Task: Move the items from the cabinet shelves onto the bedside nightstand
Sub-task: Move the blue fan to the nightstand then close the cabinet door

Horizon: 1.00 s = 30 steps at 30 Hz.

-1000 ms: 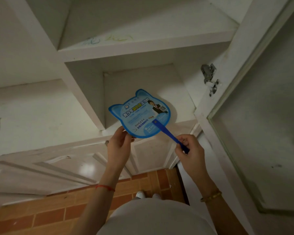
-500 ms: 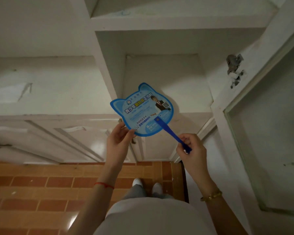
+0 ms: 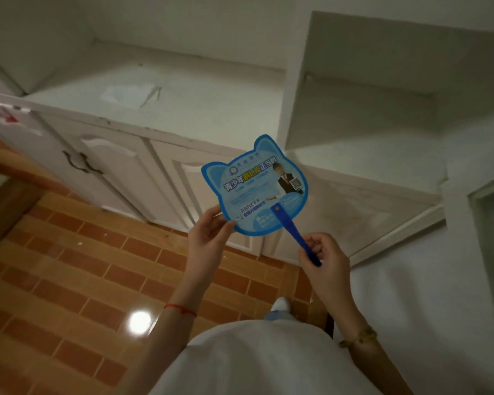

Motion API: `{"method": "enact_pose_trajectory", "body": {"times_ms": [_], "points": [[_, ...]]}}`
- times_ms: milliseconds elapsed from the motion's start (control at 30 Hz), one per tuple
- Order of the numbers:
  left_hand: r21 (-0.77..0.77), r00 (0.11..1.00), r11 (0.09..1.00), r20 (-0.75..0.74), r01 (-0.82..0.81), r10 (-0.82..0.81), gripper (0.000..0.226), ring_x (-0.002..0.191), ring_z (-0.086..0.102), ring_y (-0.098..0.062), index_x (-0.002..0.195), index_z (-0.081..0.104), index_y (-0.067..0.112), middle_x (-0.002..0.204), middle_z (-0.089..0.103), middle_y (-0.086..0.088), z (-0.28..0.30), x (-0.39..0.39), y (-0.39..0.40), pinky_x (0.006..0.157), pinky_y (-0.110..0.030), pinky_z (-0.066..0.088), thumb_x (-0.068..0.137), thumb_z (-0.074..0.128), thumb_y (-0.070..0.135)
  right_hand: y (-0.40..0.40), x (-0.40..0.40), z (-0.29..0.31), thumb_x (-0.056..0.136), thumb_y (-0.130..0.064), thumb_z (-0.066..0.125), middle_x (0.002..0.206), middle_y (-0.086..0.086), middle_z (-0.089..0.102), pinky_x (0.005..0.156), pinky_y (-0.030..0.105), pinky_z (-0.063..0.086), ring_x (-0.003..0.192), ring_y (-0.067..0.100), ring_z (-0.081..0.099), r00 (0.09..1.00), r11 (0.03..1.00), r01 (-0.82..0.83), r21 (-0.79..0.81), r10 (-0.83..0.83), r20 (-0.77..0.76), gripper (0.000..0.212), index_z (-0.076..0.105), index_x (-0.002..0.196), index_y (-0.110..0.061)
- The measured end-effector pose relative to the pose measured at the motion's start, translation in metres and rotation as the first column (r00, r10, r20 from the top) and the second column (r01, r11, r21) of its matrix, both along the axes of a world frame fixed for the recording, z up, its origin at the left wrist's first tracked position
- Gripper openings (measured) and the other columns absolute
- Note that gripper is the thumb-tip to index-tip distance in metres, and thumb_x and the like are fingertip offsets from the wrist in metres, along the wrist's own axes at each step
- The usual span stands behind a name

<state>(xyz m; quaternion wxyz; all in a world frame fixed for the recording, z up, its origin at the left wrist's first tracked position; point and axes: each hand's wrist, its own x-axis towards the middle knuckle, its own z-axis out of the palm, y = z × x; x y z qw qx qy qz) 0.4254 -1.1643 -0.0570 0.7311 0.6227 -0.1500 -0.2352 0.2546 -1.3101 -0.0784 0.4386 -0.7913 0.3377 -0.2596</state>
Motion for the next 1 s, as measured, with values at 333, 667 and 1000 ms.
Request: {"method": "enact_pose_trajectory", "body": {"times_ms": [333, 667, 1000], "points": [[0.049, 0.961, 0.96, -0.016, -0.276, 0.277, 0.03, 0.093, 0.072, -0.013, 0.12, 0.061, 0.005, 0.101, 0.076, -0.003, 0.007, 0.019, 0.192, 0.08, -0.023, 0.056, 0.092, 0.059, -0.006, 0.151, 0.069, 0.0, 0.081, -0.005, 0.072, 0.083, -0.011, 0.06, 0.059, 0.006, 0.044, 0.075, 0.004, 0.057, 0.963, 0.964, -0.267, -0.002, 0.266, 0.043, 0.028, 0.06, 0.095, -0.025], [0.06, 0.847, 0.848, -0.048, -0.526, 0.529, 0.036, 0.1, 0.071, -0.021, 0.125, 0.06, 0.004, 0.107, 0.075, -0.007, 0.002, 0.022, 0.357, 0.083, -0.025, 0.057, 0.091, 0.061, -0.005, 0.275, 0.136, -0.001, 0.08, -0.006, 0.072, 0.086, -0.011, 0.058, 0.062, 0.008, 0.044, 0.078, 0.003, 0.055, 0.825, 0.825, -0.564, -0.033, 0.565, 0.007, 0.029, 0.06, 0.094, -0.028], [0.068, 0.63, 0.633, -0.061, -0.771, 0.774, 0.037, 0.093, 0.072, -0.012, 0.126, 0.056, -0.002, 0.099, 0.076, -0.002, -0.003, 0.042, 0.429, 0.078, -0.018, 0.056, 0.09, 0.059, -0.01, 0.343, 0.23, 0.003, 0.078, 0.0, 0.072, 0.083, -0.012, 0.062, 0.063, 0.008, 0.043, 0.076, 0.001, 0.057, 0.624, 0.624, -0.781, -0.035, 0.781, -0.003, 0.027, 0.065, 0.094, -0.02]]}}
